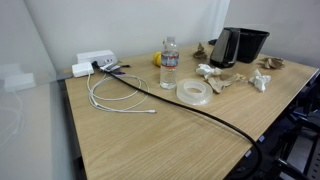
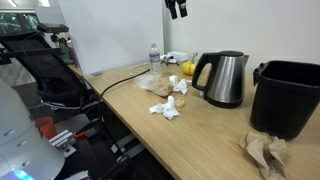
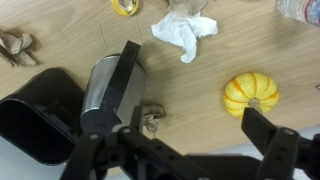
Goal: Press the button on the top to open the lid of the kettle
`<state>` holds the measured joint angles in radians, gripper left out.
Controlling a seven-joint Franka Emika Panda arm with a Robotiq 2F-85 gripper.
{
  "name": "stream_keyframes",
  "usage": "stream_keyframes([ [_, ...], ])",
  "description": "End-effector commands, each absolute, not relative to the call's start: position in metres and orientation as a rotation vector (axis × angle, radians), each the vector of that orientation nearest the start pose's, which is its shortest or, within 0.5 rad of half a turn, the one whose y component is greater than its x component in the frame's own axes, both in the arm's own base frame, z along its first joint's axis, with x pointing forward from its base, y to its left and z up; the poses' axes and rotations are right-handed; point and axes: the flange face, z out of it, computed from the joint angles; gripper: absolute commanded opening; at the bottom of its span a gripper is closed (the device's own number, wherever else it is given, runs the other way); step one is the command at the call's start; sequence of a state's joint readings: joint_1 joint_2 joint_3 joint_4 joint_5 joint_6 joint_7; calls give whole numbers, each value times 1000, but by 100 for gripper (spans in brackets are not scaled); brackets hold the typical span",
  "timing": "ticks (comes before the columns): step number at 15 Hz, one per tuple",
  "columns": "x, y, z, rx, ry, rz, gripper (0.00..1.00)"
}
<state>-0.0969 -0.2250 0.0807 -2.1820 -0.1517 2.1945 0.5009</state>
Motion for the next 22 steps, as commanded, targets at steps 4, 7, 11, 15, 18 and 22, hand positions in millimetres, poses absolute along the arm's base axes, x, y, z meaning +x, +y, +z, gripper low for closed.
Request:
stream_keyframes([
  [4, 526, -68, 496, -3037, 1121, -433, 100],
  [7, 542, -94, 492, -2958, 1315, -409, 100],
  [11, 566, -115, 488, -2854, 1524, -401, 74],
  [15, 583, -138, 490, -2732, 1727, -420, 46],
  [18, 586, -154, 492, -2674, 1833, -417, 26],
  [22, 577, -170, 486, -2638, 1973, -365, 1],
])
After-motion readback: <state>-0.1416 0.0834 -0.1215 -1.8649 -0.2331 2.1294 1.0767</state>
